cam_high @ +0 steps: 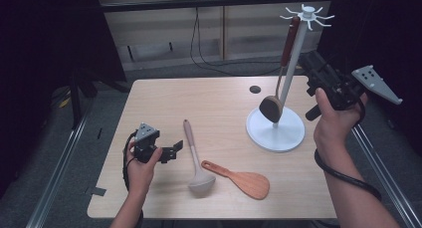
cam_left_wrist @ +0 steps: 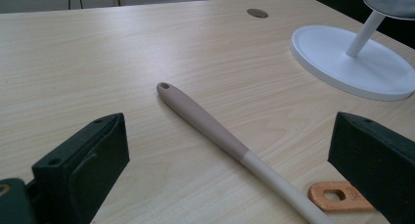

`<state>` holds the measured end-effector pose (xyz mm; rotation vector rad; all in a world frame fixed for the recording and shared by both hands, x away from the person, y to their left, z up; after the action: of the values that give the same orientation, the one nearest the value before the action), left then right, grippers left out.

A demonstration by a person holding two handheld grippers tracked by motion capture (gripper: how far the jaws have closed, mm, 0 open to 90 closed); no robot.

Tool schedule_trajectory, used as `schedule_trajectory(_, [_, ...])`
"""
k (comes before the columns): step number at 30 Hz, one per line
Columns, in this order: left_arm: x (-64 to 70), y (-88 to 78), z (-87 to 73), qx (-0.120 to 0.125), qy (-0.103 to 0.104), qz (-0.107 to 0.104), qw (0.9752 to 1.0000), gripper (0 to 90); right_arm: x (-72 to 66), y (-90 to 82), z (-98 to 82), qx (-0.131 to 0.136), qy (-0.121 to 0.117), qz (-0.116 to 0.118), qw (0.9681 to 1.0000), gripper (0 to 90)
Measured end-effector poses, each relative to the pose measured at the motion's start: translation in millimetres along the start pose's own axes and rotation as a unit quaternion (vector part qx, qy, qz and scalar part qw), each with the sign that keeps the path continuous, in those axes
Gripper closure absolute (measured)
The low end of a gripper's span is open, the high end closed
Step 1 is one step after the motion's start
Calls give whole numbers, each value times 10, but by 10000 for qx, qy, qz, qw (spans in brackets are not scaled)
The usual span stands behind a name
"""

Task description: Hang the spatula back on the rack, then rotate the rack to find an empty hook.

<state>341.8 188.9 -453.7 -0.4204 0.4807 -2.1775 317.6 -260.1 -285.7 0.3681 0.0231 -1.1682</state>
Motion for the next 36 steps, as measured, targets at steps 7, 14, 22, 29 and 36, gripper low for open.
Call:
schedule_trajectory(7, [10, -4, -1, -1, 23, 14, 10000, 12, -28, -107, -161, -173, -41, 119, 9998, 519])
schedule_trajectory(14, [9, -4, -25, -35, 3, 46, 10000, 13, -45, -220, -340, -361, 45, 237, 9991, 428])
schedule_trajectory(22, [41, 18, -48, -80, 32, 30, 10000, 13, -11, -363, -596, -706, 128, 301, 9970, 376])
schedule_trajectory(29, [35, 27, -70, -115, 2, 30, 9999, 12, -17, -421, -769, -865, 174, 361, 9954, 327])
schedule_trajectory(36, [32, 27, -92, -156, 5, 54, 9999, 13, -38, -478, -959, -1125, 207, 508, 9921, 242])
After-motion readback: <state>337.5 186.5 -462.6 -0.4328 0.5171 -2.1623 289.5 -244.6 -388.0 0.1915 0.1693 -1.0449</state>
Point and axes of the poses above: each handheld gripper's, and its own axes: y roughly forward along the jaws, z roughly out of its top, x roughly to its right, the point moved 2 cm from there along y, roughly forward along the jaws, and after that the axes turned 1 degree about y, right-handed, at the moved point
